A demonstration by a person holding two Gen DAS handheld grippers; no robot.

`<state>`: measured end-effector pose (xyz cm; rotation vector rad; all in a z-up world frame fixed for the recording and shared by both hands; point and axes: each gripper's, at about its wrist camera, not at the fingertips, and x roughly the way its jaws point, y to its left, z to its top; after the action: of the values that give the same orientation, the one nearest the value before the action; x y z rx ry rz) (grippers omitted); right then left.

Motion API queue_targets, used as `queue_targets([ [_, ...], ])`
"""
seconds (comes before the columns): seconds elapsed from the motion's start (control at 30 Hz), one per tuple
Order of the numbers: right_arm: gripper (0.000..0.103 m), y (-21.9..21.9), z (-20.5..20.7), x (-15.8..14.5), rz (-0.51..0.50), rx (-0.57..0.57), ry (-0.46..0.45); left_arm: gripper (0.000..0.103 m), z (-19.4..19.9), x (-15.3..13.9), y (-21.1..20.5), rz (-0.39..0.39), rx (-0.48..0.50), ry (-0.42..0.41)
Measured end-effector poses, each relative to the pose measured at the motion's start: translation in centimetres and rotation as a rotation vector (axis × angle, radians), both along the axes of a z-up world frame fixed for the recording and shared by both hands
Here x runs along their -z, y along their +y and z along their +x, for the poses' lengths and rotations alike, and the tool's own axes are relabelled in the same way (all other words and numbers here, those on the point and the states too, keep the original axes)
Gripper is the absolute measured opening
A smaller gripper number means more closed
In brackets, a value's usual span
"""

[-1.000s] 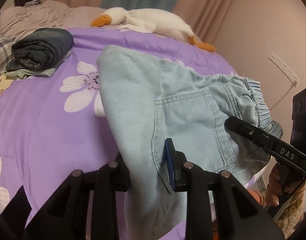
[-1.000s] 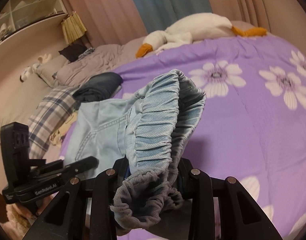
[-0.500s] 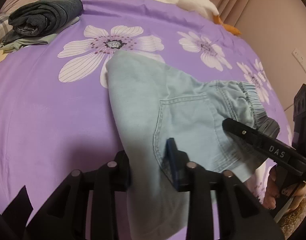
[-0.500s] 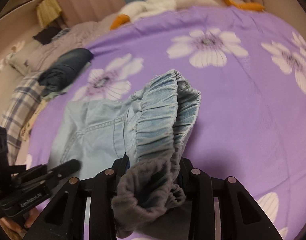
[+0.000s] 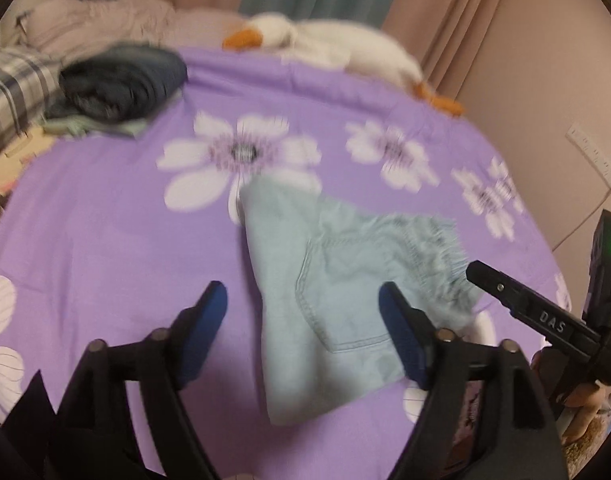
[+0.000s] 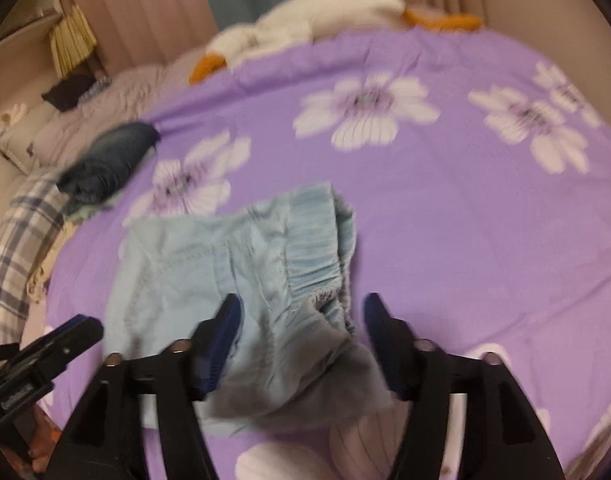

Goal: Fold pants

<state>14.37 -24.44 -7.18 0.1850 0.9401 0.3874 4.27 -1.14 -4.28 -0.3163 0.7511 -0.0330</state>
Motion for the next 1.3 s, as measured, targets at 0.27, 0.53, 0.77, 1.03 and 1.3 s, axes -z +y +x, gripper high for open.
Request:
queue_targets([
  [0.27, 0.081, 0.9, -4.3, -4.1, 0.027, -0.034, -0.086, 0.102, -4.8, -2.9, -0.3, 0.027, -0.011, -0.093],
  [0.53, 0.081, 1.7, -6.1, -4.5, -0.016, -0.029, -0.116, 0.102, -6.0, -1.2, -0.1, 0.056, -0.054, -0.010],
  [0.77, 0.081, 1.8, -6.9, -4.5, -0.024, -0.029, -0.114, 0.102, -6.6, -1.0, -0.1, 0.060, -0.064, 0.008],
  [1.03, 0.081, 1.8, -7.2, -4.5, -0.019, -0.025, -0.112, 0.102, -6.9, -1.2, -0.5, 0.068, -0.059, 0.005],
  [1.3, 0.081, 1.5, -7.4, -4.6, -0.007, -0.021, -0.107, 0.102, -7.0, -1.3, -0.7, 0.070, -0.060, 0.022],
])
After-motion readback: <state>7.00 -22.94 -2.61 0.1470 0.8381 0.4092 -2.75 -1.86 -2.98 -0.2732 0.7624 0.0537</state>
